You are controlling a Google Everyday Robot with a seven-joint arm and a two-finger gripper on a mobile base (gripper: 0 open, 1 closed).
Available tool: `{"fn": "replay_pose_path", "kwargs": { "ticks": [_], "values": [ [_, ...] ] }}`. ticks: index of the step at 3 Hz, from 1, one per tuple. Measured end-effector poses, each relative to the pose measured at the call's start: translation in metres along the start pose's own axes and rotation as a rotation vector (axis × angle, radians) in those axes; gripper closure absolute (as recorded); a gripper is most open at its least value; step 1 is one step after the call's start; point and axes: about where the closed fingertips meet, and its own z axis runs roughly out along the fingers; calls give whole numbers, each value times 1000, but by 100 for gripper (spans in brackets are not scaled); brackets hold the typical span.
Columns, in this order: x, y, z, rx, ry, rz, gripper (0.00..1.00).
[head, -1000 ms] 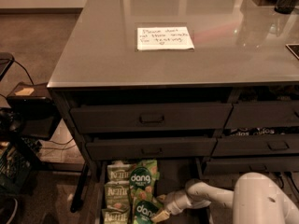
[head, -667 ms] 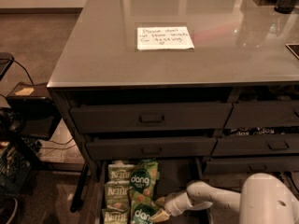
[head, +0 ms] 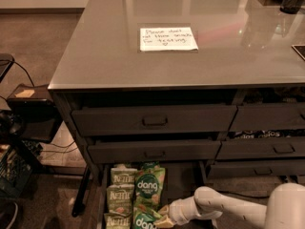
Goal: Pick green rice chip bag from bottom drawer and place on counter
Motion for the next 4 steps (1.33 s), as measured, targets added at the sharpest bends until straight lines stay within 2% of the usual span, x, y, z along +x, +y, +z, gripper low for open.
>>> {"fn": "replay_pose_path", "kwargs": {
  "ticks": [1, 2, 3, 4],
  "values": [
    [-16, 13, -11, 8, -18, -30, 100],
    [-44, 24, -27, 33, -31, -79, 100],
    [-79, 21, -54, 76, -19, -132, 100],
    [-110, 3, -80, 115, 17, -182, 100]
  ]
}}
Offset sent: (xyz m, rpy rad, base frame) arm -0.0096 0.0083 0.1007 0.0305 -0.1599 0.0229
